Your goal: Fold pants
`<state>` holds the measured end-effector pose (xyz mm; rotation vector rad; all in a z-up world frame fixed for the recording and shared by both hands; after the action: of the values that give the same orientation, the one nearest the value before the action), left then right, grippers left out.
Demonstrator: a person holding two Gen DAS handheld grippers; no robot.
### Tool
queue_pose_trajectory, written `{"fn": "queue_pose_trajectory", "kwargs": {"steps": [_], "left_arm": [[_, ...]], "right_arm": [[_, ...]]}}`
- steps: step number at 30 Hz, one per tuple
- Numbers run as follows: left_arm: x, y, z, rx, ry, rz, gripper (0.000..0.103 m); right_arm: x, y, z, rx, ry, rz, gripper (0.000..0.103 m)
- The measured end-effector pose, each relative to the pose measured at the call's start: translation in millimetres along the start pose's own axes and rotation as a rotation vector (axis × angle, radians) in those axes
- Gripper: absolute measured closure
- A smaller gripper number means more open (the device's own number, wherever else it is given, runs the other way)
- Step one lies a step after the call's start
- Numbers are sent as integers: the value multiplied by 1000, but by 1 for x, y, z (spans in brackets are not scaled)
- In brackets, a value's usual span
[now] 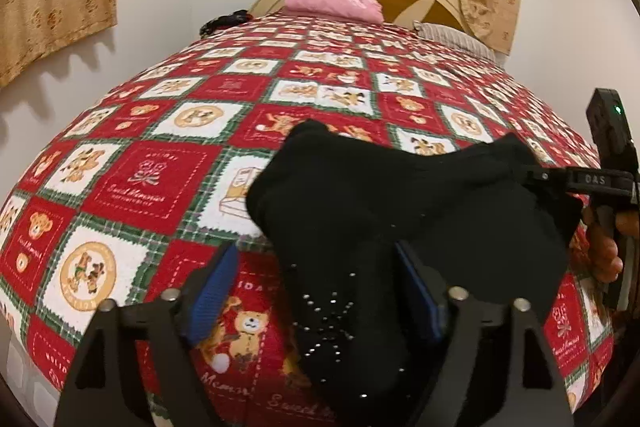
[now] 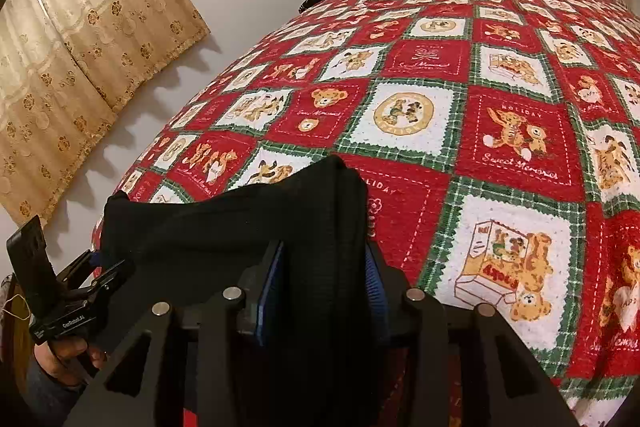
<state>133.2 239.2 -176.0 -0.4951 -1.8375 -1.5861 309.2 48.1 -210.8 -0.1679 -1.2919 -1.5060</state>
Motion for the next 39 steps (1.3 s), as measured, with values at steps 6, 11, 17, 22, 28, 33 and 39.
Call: {"fn": "queue_pose_trajectory", "kwargs": {"steps": [6,11,17,22,28,33,39], "left_arm": [[29,-1,0,-2,77,-24,15],[60,-4,-3,14,78,-78,12],[103,-4,-20,29,43,-147,12],[133,-7,-34,40,6,-198,8],[158,-11,-47,23,-6,-230,8],[172,-15,-55,13,0,-242,8],[189,-19,-61,1,10,-264,8]], "right_arm": [[44,-5,-6,0,-122,-91,39],[91,-23,-10,-19,-121,-150,39],[140,-54,19,40,-116,-203,39],[182,-76,53,129,-104,-256,37],[223,-98,85,211,-113,-306,36],[238,-108,91,222,-133,-318,35],[258,-111,91,210,-149,-351,35]]}}
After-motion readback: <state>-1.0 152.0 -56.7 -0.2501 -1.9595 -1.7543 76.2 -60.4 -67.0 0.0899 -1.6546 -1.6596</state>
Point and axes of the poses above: each gripper's, at about its wrist camera, not at the fingertips, and x roughly against the way its jaws point, z to its left, y to its top, the point moved 1 cm from there along -x, roughly the way its jaws point, and after that the axes turned 5 degrees about y, right-handed, at the moved point
